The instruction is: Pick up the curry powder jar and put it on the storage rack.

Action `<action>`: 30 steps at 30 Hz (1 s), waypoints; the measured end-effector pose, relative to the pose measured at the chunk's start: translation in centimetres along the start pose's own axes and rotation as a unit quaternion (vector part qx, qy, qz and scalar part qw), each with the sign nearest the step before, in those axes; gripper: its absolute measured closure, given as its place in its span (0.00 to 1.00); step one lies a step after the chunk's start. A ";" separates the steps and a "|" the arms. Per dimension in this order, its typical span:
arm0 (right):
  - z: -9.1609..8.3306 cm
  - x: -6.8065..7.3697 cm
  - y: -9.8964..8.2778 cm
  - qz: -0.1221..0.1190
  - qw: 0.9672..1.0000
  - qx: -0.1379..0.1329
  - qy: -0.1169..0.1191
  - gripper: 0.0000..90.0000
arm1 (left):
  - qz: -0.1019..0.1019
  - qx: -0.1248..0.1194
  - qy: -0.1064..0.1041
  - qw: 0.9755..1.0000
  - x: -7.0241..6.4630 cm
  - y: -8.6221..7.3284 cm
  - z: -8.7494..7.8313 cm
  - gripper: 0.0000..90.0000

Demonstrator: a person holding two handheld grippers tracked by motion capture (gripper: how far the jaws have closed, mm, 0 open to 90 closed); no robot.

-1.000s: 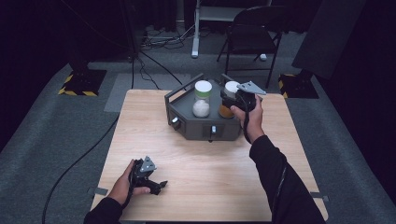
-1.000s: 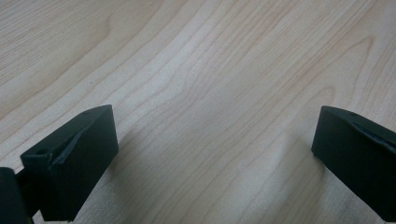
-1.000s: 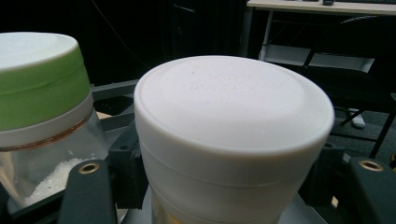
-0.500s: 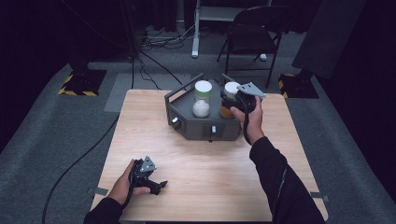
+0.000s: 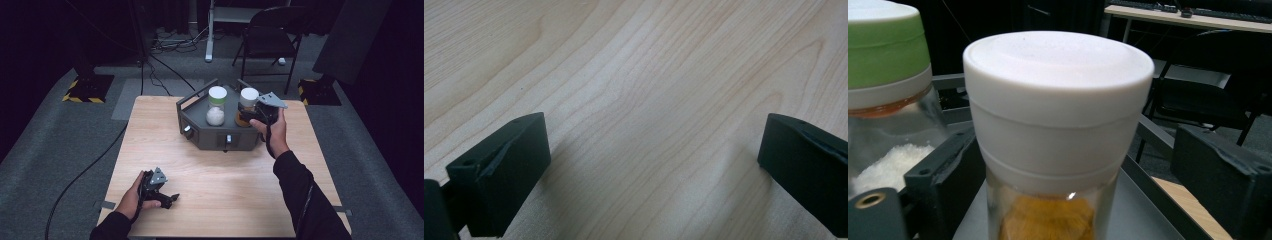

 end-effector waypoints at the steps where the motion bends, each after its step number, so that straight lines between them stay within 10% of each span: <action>1: -0.2 -0.1 -0.1 0.000 1.000 -0.002 0.001 0.09 | 0.000 0.000 0.000 1.000 0.0 0.0 0.0 0.00; 30: -5.9 0.6 -5.4 -0.058 0.997 -0.014 0.042 0.06 | 0.000 0.000 0.000 1.000 0.0 0.0 0.0 0.00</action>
Point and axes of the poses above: each handheld gripper's, and its own axes: z roughly forward along the jaws, y roughly out of its top, x roughly to its left, the point moved 4 cm from there along z, roughly forward along the jaws, and after that the axes turned 7 degrees about -z, right-handed, at the moved point
